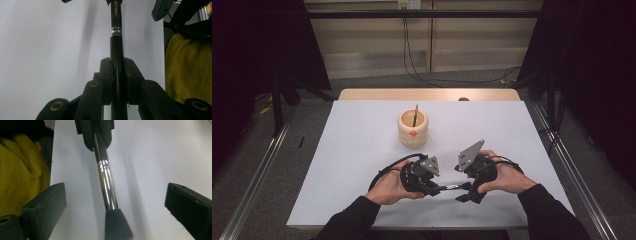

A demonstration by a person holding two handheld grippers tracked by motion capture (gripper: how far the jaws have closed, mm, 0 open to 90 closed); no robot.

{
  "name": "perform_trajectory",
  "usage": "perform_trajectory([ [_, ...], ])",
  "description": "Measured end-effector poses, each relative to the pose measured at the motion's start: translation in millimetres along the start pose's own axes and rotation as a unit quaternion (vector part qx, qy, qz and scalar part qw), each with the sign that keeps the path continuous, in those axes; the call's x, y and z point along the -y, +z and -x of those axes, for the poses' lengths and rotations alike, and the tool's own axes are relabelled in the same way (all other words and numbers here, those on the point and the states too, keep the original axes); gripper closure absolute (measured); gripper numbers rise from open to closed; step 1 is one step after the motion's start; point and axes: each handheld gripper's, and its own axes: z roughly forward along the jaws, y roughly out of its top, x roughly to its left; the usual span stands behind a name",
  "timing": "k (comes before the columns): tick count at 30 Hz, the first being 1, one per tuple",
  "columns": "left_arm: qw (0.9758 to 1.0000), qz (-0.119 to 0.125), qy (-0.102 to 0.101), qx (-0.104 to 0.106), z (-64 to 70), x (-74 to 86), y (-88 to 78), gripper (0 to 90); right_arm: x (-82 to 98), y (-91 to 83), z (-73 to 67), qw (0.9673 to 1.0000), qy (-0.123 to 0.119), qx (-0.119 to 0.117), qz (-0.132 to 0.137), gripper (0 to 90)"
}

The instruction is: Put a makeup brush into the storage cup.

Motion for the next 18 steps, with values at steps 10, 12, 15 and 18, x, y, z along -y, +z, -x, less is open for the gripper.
perform_trajectory([
  [10,0.9996,0.023,-0.017,-0.005,1.5,8.3,-6.1,79.2,13.3,-12.1,-0.5,0.9965,0.046,0.024,0.065,5.3],
  [12,0.9993,0.029,-0.023,-0.004,1.0,10.0,-7.2,79.1,15.7,-14.4,-1.0,0.9945,0.045,0.024,0.092,5.3],
  [15,0.9991,0.036,-0.022,-0.008,1.8,12.1,-9.1,79.2,19.1,-17.3,-3.0,0.9904,0.051,0.044,0.121,5.6],
  [18,0.9983,0.049,-0.028,-0.017,2.8,14.1,-12.3,79.2,21.4,-23.0,-3.1,0.9845,0.064,0.056,0.154,5.6],
])
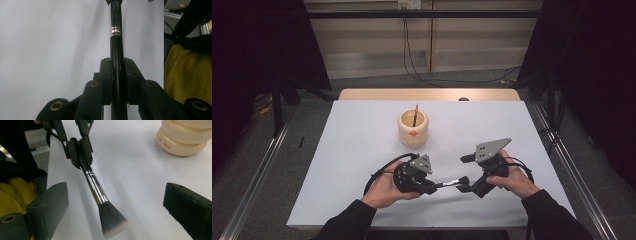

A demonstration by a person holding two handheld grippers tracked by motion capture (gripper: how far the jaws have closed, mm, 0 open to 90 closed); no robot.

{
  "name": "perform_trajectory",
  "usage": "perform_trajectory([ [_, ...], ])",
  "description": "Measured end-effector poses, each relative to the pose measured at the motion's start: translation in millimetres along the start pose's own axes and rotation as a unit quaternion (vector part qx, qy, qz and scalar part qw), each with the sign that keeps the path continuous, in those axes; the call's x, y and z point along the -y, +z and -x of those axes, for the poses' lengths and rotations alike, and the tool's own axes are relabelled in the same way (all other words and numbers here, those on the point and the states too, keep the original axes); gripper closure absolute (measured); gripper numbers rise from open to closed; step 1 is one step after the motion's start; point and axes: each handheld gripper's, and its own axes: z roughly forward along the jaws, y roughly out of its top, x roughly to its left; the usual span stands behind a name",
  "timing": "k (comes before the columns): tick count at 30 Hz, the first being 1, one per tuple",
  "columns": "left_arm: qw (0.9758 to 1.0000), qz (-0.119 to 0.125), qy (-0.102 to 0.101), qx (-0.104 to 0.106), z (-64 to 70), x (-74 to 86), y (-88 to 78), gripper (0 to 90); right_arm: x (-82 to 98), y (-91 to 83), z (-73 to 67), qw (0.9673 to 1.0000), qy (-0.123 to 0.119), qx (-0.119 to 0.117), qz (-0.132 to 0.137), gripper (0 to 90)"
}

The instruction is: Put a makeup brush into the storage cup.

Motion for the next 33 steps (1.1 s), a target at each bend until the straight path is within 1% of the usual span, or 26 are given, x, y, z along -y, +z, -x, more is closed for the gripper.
perform_trajectory([
  [1,1.0,0.004,-0.001,-0.001,-0.3,0.3,-1.6,79.2,-0.1,-1.7,0.2,1.0,0.0,0.0,0.004,5.8],
  [2,0.9999,0.01,-0.001,0.004,-0.6,0.9,-2.0,79.2,-0.1,-3.2,-0.3,1.0,0.001,0.002,0.007,7.4],
  [3,0.9999,0.014,-0.003,-0.004,0.4,1.0,-3.1,79.2,0.4,-4.2,-0.6,1.0,-0.004,-0.004,0.007,8.0],
  [5,0.9998,0.021,-0.003,-0.002,1.2,1.0,-4.7,79.2,0.8,-6.1,-2.4,0.9999,0.0,-0.003,0.01,8.0],
  [6,0.9997,0.025,-0.002,-0.001,1.5,1.2,-5.7,79.2,1.1,-6.7,-2.9,0.9999,-0.001,-0.004,0.013,8.1],
  [7,0.9997,0.024,-0.001,-0.001,2.3,1.4,-7.1,79.2,1.2,-7.7,-3.6,0.9999,-0.002,-0.003,0.015,8.1],
  [8,0.9995,0.029,-0.002,-0.006,3.4,1.8,-8.1,79.2,1.3,-8.5,-4.3,0.9998,0.001,-0.005,0.018,8.1],
  [9,0.9995,0.032,-0.007,-0.003,4.0,2.7,-9.5,79.2,1.4,-9.1,-4.7,0.9998,0.0,-0.006,0.02,8.1],
  [10,0.9993,0.037,-0.006,-0.004,4.4,3.2,-10.8,79.2,1.4,-9.5,-4.9,0.9998,-0.002,-0.002,0.022,8.0],
  [11,0.999,0.043,-0.005,-0.007,4.6,4.0,-12.2,79.2,1.5,-10.0,-5.3,0.9997,0.002,0.0,0.025,8.0],
  [12,0.9987,0.049,-0.01,-0.006,4.9,5.1,-13.2,79.2,1.7,-10.3,-5.1,0.9996,0.001,-0.001,0.03,8.1],
  [13,0.9987,0.05,-0.012,-0.006,4.8,6.1,-15.2,79.2,1.9,-10.8,-5.0,0.9994,0.003,-0.002,0.035,8.2],
  [15,0.9978,0.062,-0.021,-0.009,4.5,8.1,-17.3,79.2,2.3,-11.6,-4.5,0.9991,0.007,-0.002,0.042,8.2],
  [16,0.9974,0.068,-0.019,-0.014,4.2,8.8,-18.0,79.2,2.6,-12.0,-4.3,0.999,0.009,0.0,0.043,8.2],
  [17,0.9973,0.069,-0.018,-0.015,4.0,9.2,-19.2,79.2,3.1,-12.0,-4.0,0.9989,0.009,0.002,0.047,8.5],
  [19,0.9963,0.081,-0.023,-0.017,4.7,10.0,-19.8,79.2,4.0,-12.1,-3.9,0.9987,0.009,-0.001,0.05,9.9],
  [20,0.9961,0.084,-0.024,-0.015,4.9,10.1,-19.7,79.2,4.1,-12.3,-3.8,0.9986,0.009,-0.001,0.052,9.9],
  [21,0.9958,0.088,-0.02,-0.017,5.1,10.5,-19.9,79.2,4.3,-12.6,-4.0,0.9984,0.01,-0.003,0.055,9.8],
  [22,0.9949,0.096,-0.026,-0.017,5.9,10.5,-19.4,79.2,4.3,-13.0,-4.3,0.9982,0.011,-0.001,0.059,9.5],
  [23,0.9947,0.099,-0.026,-0.014,6.3,10.5,-19.0,79.2,4.3,-13.5,-4.4,0.9979,0.009,0.0,0.063,9.4],
  [24,0.9943,0.102,-0.024,-0.018,7.0,10.7,-19.2,79.2,4.3,-14.3,-4.5,0.9977,0.009,0.002,0.068,9.2],
  [25,0.9945,0.101,-0.023,-0.016,6.7,10.7,-19.3,79.2,4.3,-15.2,-4.4,0.9973,0.01,0.002,0.073,9.0],
  [27,0.9946,0.099,-0.022,-0.019,6.9,10.7,-20.2,79.2,4.9,-17.7,-3.9,0.9963,0.014,0.001,0.084,8.5],
  [30,0.9924,0.117,-0.029,-0.025,6.9,11.8,-23.8,79.2,5.6,-21.7,-3.6,0.995,0.019,0.006,0.098,8.0],
  [32,0.9896,0.136,-0.035,-0.028,7.9,12.6,-24.9,79.2,5.7,-23.7,-3.0,0.9938,0.022,0.008,0.109,7.9],
  [33,0.9896,0.137,-0.034,-0.027,7.5,12.8,-25.9,79.2,5.7,-24.8,-2.7,0.9931,0.025,0.007,0.114,7.6],
])
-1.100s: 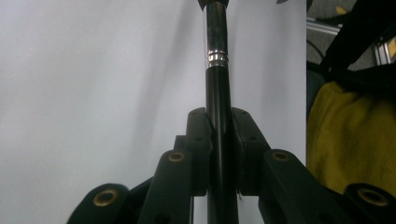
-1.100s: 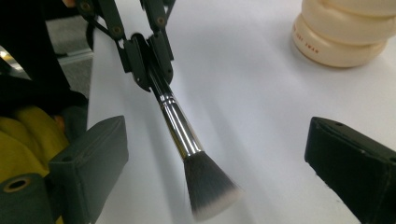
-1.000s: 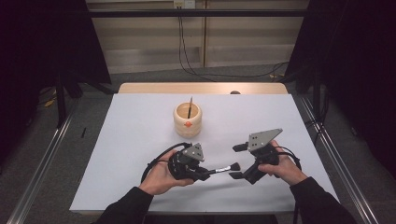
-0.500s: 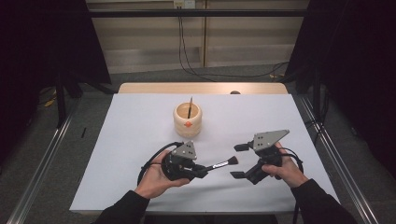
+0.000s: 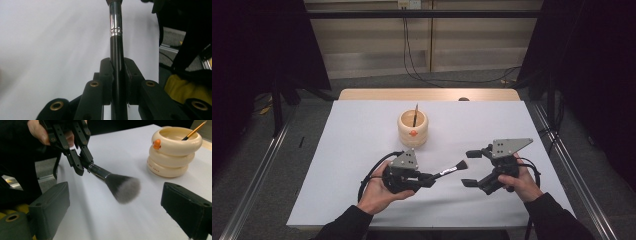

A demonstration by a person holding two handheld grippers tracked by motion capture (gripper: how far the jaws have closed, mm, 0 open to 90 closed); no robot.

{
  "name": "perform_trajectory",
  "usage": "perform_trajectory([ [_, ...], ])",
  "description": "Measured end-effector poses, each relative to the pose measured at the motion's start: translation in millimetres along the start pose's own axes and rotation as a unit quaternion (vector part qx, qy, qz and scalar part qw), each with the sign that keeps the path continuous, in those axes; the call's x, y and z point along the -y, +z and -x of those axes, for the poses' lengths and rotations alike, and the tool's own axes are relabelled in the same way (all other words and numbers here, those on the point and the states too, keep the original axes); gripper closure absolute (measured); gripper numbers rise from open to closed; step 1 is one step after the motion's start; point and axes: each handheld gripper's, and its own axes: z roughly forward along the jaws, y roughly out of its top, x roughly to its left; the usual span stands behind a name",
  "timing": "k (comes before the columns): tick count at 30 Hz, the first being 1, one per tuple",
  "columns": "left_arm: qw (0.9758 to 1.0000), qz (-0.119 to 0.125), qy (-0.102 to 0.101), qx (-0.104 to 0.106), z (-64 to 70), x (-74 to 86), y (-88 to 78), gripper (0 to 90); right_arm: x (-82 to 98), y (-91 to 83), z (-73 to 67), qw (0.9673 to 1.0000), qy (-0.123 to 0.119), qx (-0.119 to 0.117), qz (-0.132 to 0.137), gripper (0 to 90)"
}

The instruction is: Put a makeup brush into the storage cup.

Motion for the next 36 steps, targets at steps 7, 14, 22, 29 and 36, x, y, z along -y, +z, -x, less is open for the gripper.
perform_trajectory([
  [7,0.9991,0.042,-0.006,-0.009,-0.5,0.1,-2.7,79.2,-2.4,-4.9,1.4,0.9995,0.009,0.007,0.028,8.7],
  [14,0.9967,0.077,-0.015,-0.021,-2.7,0.2,-8.1,79.2,-4.6,-5.1,-1.2,0.9986,0.0,0.008,0.052,11.0],
  [22,0.9933,0.109,-0.013,-0.037,-2.3,3.2,-5.9,79.2,-7.9,-4.1,-2.1,0.9971,0.01,0.016,0.073,14.7],
  [29,0.9916,0.126,-0.007,-0.028,1.4,2.4,-1.8,79.2,-7.9,-1.7,-1.8,0.9971,0.013,0.016,0.073,21.2],
  [36,0.9922,0.122,-0.005,-0.023,3.2,1.8,1.0,79.2,-7.6,0.4,-0.9,0.9968,0.016,0.003,0.078,34.1],
])
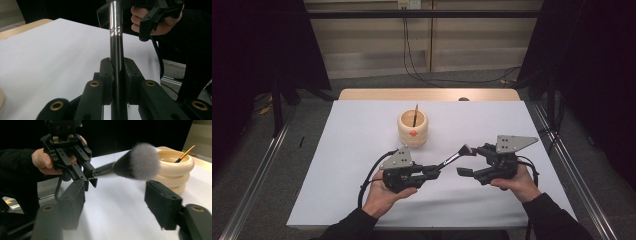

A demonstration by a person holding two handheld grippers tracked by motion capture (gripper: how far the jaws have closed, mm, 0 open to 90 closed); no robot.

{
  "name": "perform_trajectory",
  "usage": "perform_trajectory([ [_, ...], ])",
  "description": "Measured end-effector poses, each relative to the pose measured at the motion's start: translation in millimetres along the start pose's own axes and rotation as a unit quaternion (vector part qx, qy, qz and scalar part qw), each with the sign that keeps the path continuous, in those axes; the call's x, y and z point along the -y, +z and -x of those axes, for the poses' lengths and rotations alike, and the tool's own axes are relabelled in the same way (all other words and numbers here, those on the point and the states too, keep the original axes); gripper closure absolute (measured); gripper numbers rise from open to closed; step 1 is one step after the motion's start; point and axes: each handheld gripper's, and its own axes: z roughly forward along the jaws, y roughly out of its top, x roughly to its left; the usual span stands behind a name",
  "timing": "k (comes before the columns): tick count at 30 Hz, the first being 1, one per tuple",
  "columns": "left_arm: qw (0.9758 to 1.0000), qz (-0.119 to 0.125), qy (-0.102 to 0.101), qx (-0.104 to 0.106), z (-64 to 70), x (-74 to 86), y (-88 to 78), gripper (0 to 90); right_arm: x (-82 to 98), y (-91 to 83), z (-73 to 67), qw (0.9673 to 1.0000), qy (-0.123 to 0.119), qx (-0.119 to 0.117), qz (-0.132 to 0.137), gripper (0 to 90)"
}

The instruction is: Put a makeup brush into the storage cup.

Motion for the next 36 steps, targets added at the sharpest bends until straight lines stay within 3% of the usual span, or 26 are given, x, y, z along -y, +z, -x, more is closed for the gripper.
perform_trajectory([
  [11,1.0,-0.004,-0.002,0.007,1.6,1.2,4.5,79.2,-1.3,2.6,1.6,0.9996,0.015,-0.023,0.004,46.5],
  [19,0.9999,-0.007,0.0,0.013,1.9,3.4,7.5,79.2,-0.3,8.0,1.4,0.9989,0.021,-0.042,-0.008,58.3],
  [36,0.9998,-0.011,0.005,0.017,1.2,6.4,11.5,79.2,0.4,7.4,6.1,0.9972,0.048,-0.056,0.002,66.1],
])
